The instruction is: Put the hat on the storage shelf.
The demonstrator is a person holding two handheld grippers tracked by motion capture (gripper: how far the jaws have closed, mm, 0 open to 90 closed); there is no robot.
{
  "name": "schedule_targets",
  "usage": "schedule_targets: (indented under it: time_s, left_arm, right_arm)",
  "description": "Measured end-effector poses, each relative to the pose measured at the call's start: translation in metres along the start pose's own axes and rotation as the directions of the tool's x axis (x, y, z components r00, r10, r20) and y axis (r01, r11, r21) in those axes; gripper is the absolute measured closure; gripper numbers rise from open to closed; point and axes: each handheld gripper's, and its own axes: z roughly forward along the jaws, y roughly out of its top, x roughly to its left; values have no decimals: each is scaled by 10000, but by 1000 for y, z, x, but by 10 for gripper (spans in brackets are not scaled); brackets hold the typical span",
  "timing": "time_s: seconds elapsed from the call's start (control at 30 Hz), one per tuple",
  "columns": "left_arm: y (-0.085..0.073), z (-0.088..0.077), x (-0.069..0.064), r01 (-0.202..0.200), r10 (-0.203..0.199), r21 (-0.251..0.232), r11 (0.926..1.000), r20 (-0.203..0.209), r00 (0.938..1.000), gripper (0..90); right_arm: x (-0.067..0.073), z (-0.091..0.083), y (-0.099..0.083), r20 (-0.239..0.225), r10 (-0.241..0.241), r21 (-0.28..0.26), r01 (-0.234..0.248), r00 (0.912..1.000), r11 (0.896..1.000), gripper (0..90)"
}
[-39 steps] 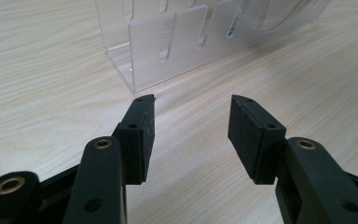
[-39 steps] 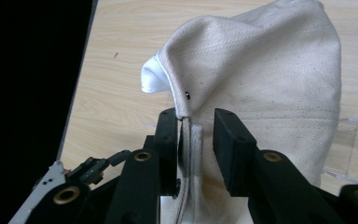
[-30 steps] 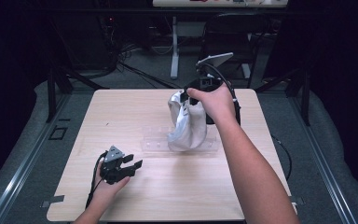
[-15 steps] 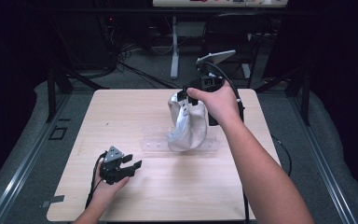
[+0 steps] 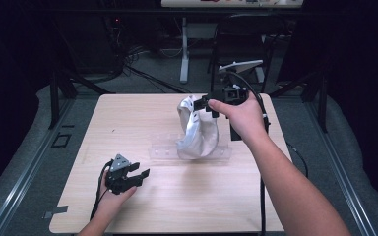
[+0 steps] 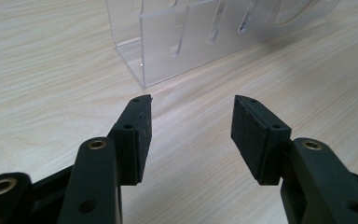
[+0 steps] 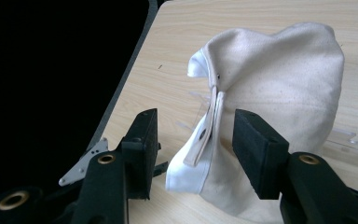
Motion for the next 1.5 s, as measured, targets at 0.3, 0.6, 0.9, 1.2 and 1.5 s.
schedule_targets:
  time_s: [0.3, 0.6, 0.9, 1.2, 1.5]
  left_arm:
    - [0, -2, 4, 166, -167, -61, 9998, -78, 9998, 485]
    - [-1, -3, 8, 283, -284, -51, 9996, -253, 9993, 485]
    - [-1, -3, 10, 387, -388, -49, 9992, -284, 9988, 485]
    - [-3, -2, 13, 528, -528, 10, 9986, -301, 9982, 485]
    - [-3, -3, 17, 658, -657, 13, 9978, -387, 9971, 481]
  right_arm:
    - [-2, -12, -20, -337, -387, -229, 379, 9987, 9990, 492]
    - [-15, -20, -46, -670, -473, -296, 454, 9966, 9985, 487]
    - [-42, -18, -67, -931, -168, -539, 118, 9955, 9985, 486]
    - [-66, -6, -95, -1325, 82, -747, -183, 9912, 9970, 503]
    - [-74, -5, -120, -1766, -153, -1427, -102, 9842, 9897, 491]
